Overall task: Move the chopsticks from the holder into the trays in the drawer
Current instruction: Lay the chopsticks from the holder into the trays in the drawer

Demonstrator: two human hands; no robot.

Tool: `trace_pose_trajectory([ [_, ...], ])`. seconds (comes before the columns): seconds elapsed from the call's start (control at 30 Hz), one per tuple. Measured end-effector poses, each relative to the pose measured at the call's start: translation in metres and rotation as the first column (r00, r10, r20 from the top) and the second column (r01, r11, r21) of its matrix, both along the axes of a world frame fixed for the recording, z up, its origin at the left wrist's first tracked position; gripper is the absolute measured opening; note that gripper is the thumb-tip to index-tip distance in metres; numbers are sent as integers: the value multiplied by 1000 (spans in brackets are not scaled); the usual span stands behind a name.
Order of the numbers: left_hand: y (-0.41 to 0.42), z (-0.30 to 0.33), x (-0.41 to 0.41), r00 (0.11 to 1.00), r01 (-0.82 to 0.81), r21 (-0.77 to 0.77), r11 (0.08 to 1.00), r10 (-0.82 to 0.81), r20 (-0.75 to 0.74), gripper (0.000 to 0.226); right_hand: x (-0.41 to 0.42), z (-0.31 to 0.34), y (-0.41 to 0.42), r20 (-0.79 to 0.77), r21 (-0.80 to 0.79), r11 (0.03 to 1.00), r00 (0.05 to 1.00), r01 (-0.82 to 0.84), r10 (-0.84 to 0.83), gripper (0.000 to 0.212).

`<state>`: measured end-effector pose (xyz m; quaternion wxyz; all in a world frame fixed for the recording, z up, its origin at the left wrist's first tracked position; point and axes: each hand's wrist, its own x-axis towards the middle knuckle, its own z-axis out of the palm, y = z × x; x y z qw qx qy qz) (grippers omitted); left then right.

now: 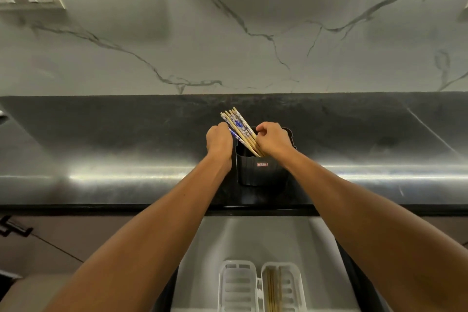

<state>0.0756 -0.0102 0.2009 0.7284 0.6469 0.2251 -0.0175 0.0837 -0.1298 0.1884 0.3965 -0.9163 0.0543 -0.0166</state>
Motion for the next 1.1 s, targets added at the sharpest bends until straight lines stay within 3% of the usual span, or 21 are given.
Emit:
trace_pose_trajectory([
  [0.27,1,-9,18,997,73,6,997,-73,-15,30,24,-16,3,-201,-219,968,977,-122,77,45],
  [0.57,0,-22,30,991,117,76,990,-121,56,30,38,-24,-1,-205,-361,922,976,-140,68,31],
  [0.8,1,-27,32,986,136,87,987,-144,90,34,42,-21,-8,-168,-353,923,981,-154,100,32],
  [1.1,0,-26,29,985,153,112,982,-161,61,34,43,-17,-16,-226,-287,934,963,-213,150,34],
])
